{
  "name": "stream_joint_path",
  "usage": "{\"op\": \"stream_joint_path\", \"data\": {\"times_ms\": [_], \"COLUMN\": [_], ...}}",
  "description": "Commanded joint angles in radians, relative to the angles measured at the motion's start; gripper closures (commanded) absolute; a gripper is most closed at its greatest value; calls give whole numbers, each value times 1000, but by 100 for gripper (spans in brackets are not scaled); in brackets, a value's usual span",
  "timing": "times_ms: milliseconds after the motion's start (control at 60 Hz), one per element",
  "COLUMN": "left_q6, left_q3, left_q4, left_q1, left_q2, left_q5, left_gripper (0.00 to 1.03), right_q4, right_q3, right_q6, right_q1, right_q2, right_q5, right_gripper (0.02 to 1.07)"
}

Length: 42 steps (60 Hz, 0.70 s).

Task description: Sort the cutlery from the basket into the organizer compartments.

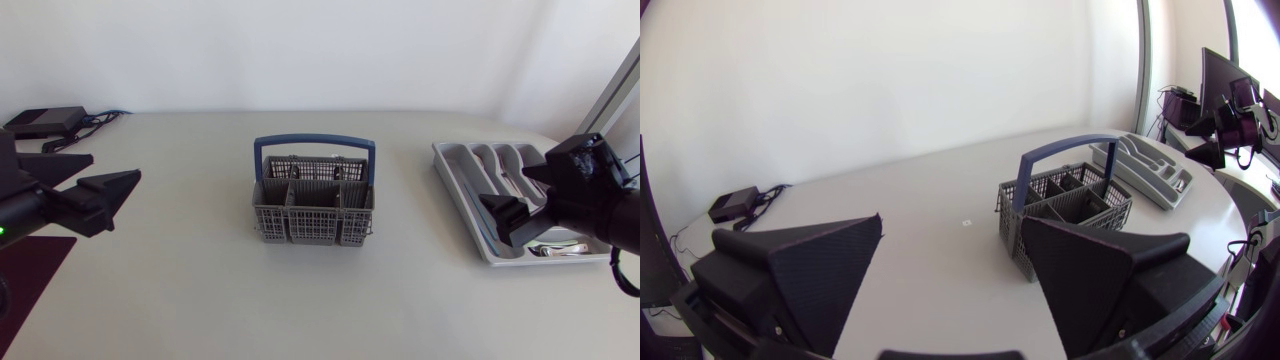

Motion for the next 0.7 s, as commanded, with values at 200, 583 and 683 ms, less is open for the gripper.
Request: {"op": "stream_joint_path", "data": {"times_ms": [200,583,683], "left_q6": [-41,-119,-138], "left_q3": [-141,-340,-389], "left_q4": [70,169,193], "left_q1": [30,-9,-19], "left_q2": [-212,-379,-421], "left_q5": [-29,-149,-179], "left_gripper": [4,4,4], "right_q4": [-77,-25,11], "right_q3": [-73,-206,-251], "right_q6": [-38,66,113], "right_q1": [-40,-60,-54], "right_q2": [-169,-354,-404], "right_q5": [21,16,31], "right_gripper": [6,6,6]}}
